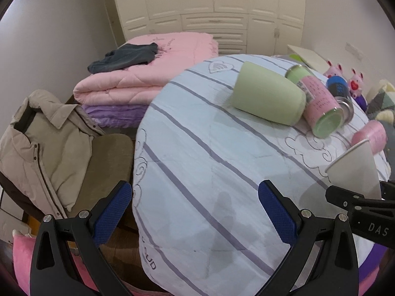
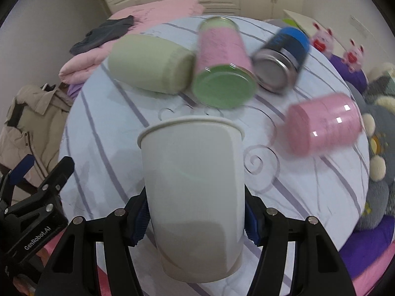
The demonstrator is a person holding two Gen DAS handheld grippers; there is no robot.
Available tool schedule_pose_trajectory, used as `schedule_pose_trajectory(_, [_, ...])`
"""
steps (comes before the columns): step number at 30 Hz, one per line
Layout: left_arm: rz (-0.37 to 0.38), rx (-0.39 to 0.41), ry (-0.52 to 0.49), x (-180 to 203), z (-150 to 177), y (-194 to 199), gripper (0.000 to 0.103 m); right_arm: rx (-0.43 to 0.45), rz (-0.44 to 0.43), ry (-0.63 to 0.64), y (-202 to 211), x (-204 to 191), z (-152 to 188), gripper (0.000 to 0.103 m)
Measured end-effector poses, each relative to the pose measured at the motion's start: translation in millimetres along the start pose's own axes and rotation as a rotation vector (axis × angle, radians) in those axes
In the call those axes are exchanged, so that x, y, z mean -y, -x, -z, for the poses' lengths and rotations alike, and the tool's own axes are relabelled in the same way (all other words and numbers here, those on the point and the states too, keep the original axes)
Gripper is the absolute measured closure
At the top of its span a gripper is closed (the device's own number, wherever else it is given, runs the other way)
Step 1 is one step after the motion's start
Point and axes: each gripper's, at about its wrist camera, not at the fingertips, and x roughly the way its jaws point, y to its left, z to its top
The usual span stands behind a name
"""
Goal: Flip cup upright
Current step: 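Lift the white paper cup with the right gripper and rotate it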
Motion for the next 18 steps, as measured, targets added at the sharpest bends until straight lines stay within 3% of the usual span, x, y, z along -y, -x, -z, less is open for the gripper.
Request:
schedule_pose_trajectory(6, [0.001,-0.007,-0.026,5.0,4.8,0.7,0.0,-0.018,0.031,-0.046,0.3,10.6,8.7,0.037])
schedule_pose_trajectory(10, [-0.001,-0.004,-0.03,6.1,6.6,3.5,0.0,-0.021,0.073,-0.044,1.9,11.4,10.4,0.026])
schedule_pose_trajectory(18, [0.001,0.009,-0.029,6.9,7.0,11.5,0.0,-0.036,0.068,-0.031,1.1,9.7,15.4,0.026])
